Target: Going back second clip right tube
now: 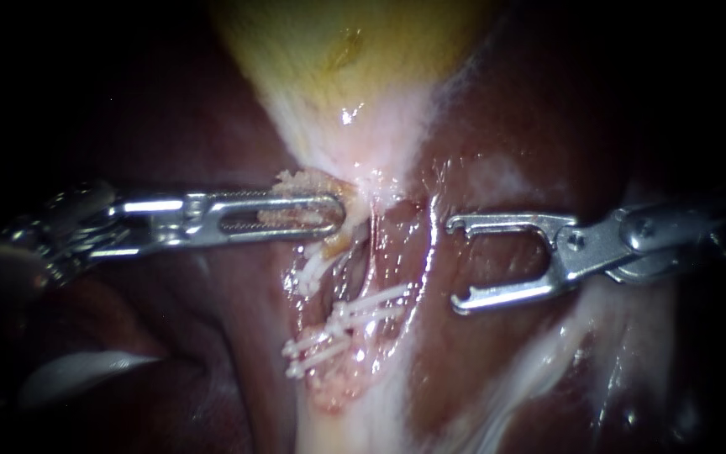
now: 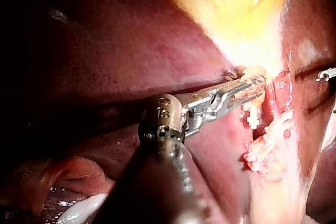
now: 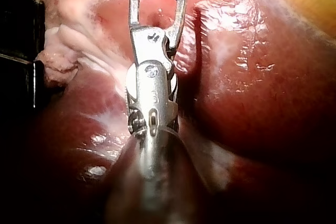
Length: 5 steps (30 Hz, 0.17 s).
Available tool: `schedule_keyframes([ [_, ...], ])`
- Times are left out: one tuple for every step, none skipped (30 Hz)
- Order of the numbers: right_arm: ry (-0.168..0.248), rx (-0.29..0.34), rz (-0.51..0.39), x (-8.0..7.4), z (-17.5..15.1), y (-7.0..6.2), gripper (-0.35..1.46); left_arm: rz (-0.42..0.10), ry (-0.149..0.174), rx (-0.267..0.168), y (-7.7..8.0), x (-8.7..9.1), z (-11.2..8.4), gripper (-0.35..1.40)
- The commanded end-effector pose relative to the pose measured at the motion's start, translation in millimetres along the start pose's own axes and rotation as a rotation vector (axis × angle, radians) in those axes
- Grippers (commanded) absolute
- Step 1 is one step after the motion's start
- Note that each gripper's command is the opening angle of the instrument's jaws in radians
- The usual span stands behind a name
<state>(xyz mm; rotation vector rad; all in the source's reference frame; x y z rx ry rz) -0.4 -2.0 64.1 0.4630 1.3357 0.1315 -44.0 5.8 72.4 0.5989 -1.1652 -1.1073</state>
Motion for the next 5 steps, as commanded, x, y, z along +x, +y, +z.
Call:
schedule_keyframes([
  [0.000, -0.001, 0.000, 0.0, 0.0, 0.0, 0.50, 0.000, 0.001, 0.001, 0.0, 0.0, 0.0, -0.35],
  [0.000, 0.000, 0.000, 0.0, 0.0, 0.0, 0.50, 0.000, 0.001, 0.002, 0.0, 0.0, 0.0, -0.35],
  [0.000, 0.000, 0.001, 0.0, 0.0, 0.0, 0.50, 0.000, 0.001, 0.002, 0.0, 0.0, 0.0, -0.35],
  [0.000, 0.000, 0.001, 0.1, 0.0, 0.0, 0.50, 0.000, 0.001, 0.002, 0.0, 0.0, 0.0, -0.35],
  [0.000, 0.000, 0.001, 0.1, 0.0, 0.0, 0.50, 0.000, 0.001, 0.002, 0.0, 0.0, 0.0, -0.35],
])
